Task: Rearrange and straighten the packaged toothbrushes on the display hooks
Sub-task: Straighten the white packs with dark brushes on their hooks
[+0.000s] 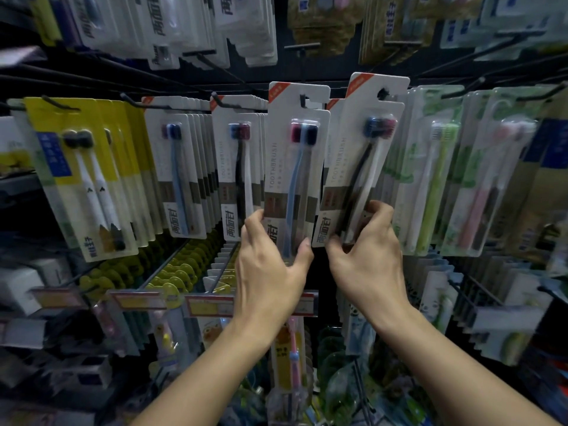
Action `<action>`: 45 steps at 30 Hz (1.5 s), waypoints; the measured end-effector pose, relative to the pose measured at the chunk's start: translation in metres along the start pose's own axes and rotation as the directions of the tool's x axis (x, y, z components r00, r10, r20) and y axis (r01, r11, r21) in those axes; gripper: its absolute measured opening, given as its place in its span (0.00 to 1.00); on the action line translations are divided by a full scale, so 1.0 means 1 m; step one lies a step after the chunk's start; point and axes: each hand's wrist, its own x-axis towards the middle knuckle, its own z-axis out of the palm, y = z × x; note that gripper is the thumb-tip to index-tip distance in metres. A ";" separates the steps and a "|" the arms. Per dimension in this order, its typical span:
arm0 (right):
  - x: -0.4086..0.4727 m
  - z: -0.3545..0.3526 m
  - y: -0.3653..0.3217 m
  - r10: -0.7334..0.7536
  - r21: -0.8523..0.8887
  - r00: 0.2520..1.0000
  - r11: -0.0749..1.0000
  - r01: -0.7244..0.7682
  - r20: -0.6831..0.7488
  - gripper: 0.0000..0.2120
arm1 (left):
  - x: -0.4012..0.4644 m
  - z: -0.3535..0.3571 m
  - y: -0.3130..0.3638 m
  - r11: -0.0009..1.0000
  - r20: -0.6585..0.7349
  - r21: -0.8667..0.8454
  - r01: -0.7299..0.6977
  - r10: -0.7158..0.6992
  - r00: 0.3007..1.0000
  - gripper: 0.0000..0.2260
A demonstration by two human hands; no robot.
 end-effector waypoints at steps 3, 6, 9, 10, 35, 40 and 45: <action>-0.001 0.000 0.000 -0.028 0.040 1.000 0.999 0.028 -0.003 0.30 | -0.002 -0.001 0.000 1.000 -0.006 -0.024 0.005 -0.005 1.000 0.36; -0.002 0.001 0.001 -0.089 0.064 0.996 0.994 0.090 -0.017 0.28 | -0.002 -0.003 -0.002 0.999 -0.026 -0.038 -0.004 0.003 1.000 0.37; -0.003 0.002 0.001 -0.124 0.062 0.991 0.990 0.127 -0.043 0.28 | -0.002 -0.006 -0.002 0.998 -0.048 -0.057 -0.013 0.010 0.999 0.38; -0.003 0.003 0.001 -0.128 0.062 0.991 0.990 0.130 -0.048 0.28 | -0.002 -0.007 -0.002 0.998 -0.056 -0.062 -0.018 0.015 0.998 0.38; -0.019 0.030 -0.035 -0.257 -0.063 0.966 0.964 0.257 0.011 0.33 | 0.007 -0.049 -0.047 0.998 -0.206 -0.065 0.028 -0.041 0.978 0.39; -0.019 0.039 -0.042 -0.293 -0.058 0.955 0.954 0.296 0.050 0.32 | 0.010 -0.061 -0.063 0.996 -0.237 -0.048 0.069 -0.079 0.968 0.38; -0.019 0.046 -0.051 -0.329 -0.117 0.940 0.934 0.338 0.090 0.31 | 0.013 -0.070 -0.077 0.994 -0.263 -0.027 0.109 -0.112 0.958 0.38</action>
